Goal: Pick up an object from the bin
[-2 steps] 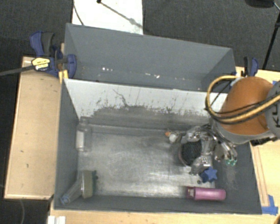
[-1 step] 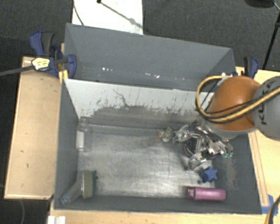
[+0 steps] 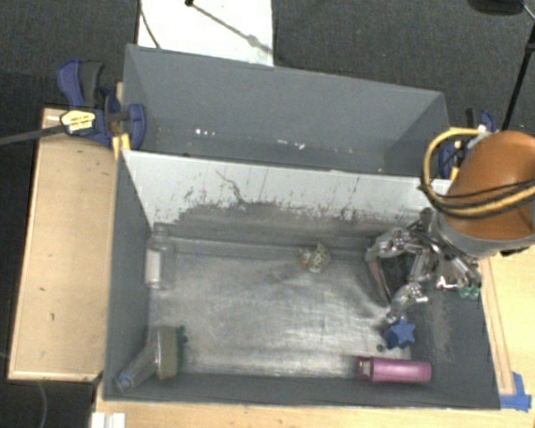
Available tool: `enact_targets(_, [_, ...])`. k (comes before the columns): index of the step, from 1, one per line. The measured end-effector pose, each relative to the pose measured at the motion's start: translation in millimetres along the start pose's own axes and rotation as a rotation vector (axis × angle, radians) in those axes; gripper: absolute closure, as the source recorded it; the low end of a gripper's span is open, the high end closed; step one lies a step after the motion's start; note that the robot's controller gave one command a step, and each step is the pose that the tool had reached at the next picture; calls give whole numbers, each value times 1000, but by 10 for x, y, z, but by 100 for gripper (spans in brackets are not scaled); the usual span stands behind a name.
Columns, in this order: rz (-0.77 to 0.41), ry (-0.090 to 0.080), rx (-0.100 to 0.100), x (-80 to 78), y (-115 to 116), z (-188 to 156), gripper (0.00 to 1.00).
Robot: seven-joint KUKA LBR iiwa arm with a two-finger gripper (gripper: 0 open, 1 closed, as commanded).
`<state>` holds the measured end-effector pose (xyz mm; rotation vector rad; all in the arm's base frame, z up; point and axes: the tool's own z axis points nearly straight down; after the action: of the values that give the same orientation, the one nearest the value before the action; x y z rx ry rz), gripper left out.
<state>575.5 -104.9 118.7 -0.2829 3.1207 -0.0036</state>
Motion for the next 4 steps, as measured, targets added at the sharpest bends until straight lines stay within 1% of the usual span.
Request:
enact_targets(1, [-427, 1, -2, -69, -373, 26, 0])
enact_targets(2, [-897, -8, -22, 28, -277, 355, 0])
enact_targets(3, [-1199, -10, -30, -66, -172, 467, 0])
enact_targets(4, [-1192, 4, -11, -37, -303, 471, 100])
